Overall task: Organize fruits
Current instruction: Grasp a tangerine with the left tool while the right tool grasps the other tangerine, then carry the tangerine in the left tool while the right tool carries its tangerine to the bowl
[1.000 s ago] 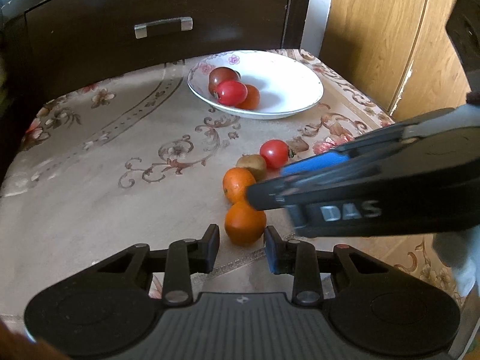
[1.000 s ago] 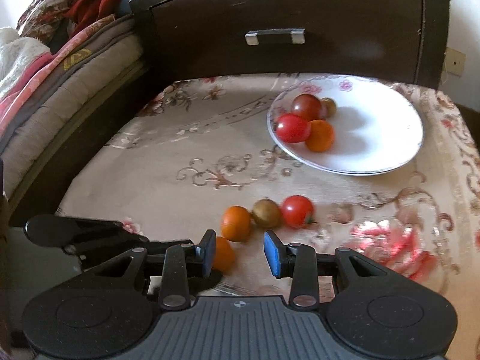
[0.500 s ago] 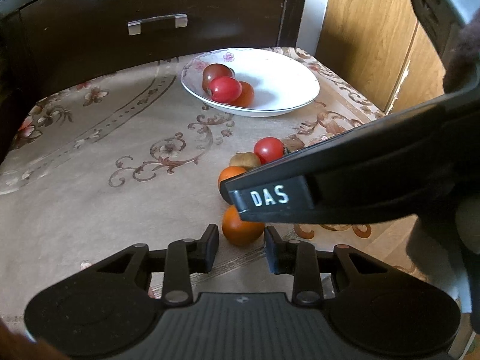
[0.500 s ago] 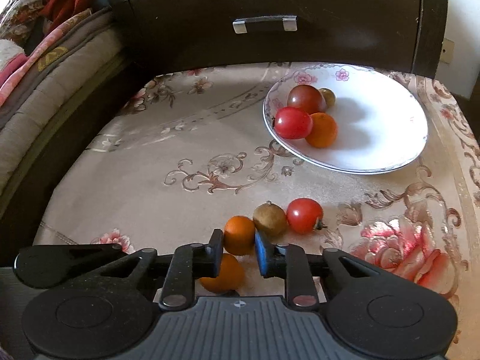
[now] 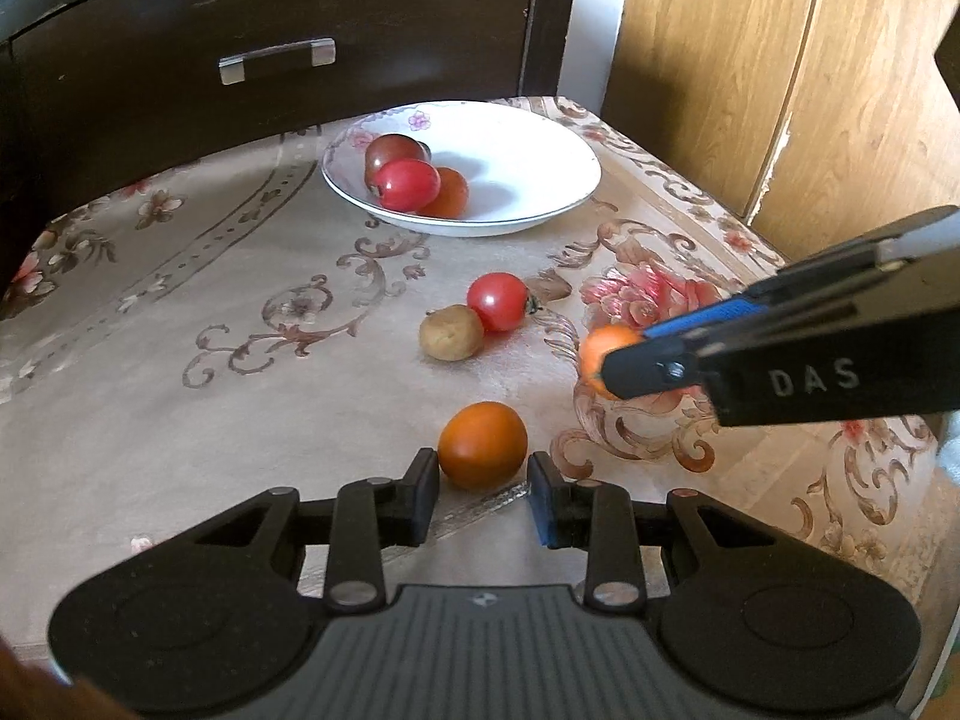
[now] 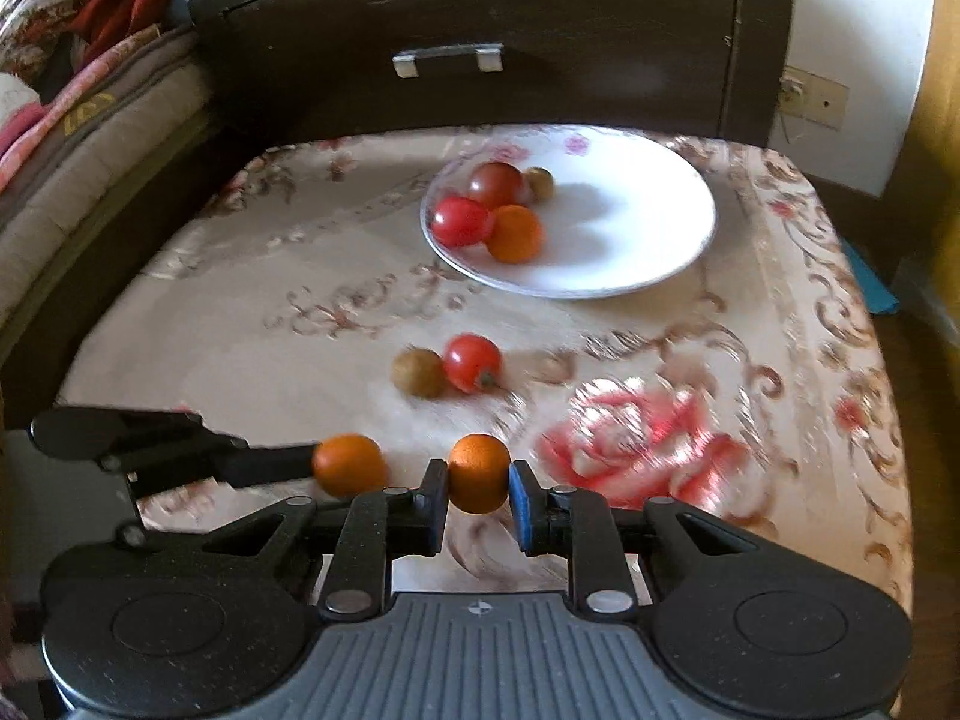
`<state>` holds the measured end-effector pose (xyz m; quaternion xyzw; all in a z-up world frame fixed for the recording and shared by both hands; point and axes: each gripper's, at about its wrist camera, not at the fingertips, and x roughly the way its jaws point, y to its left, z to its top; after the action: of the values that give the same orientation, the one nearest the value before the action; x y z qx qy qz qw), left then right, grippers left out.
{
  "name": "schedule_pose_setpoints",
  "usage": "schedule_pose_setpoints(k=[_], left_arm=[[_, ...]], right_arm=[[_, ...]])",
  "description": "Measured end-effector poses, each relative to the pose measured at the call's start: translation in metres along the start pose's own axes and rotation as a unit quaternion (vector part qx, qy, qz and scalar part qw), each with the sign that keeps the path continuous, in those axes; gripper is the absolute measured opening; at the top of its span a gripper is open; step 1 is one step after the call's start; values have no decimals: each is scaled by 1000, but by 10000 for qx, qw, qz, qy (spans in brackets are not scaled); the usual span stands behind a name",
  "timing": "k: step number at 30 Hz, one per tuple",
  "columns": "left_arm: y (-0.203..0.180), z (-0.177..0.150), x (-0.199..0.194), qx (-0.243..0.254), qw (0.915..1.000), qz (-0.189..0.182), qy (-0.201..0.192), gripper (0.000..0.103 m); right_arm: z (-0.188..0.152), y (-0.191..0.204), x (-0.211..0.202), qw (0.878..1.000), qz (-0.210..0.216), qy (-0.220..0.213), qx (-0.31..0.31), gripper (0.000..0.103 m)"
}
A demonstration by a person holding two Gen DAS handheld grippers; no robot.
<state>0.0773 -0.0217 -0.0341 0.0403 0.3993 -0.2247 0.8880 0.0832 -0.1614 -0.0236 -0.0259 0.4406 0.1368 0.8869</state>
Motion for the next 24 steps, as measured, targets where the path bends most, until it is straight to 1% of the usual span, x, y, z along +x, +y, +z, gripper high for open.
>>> schedule_pose_setpoints(k=[7, 12, 19, 24], left_arm=[[-4, 0, 3, 163, 9998, 65, -67, 41], [-7, 0, 4, 269, 9995, 113, -93, 42], [-9, -2, 4, 412, 9990, 130, -143, 47], [-7, -1, 6, 396, 9990, 122, -171, 50]], right_arm=[[-10, 3, 4, 9997, -16, 13, -252, 18], [-13, -2, 7, 9998, 77, 9, -209, 19], [-15, -5, 10, 9998, 122, 2, -175, 19], [-15, -5, 13, 9998, 137, 32, -159, 19]])
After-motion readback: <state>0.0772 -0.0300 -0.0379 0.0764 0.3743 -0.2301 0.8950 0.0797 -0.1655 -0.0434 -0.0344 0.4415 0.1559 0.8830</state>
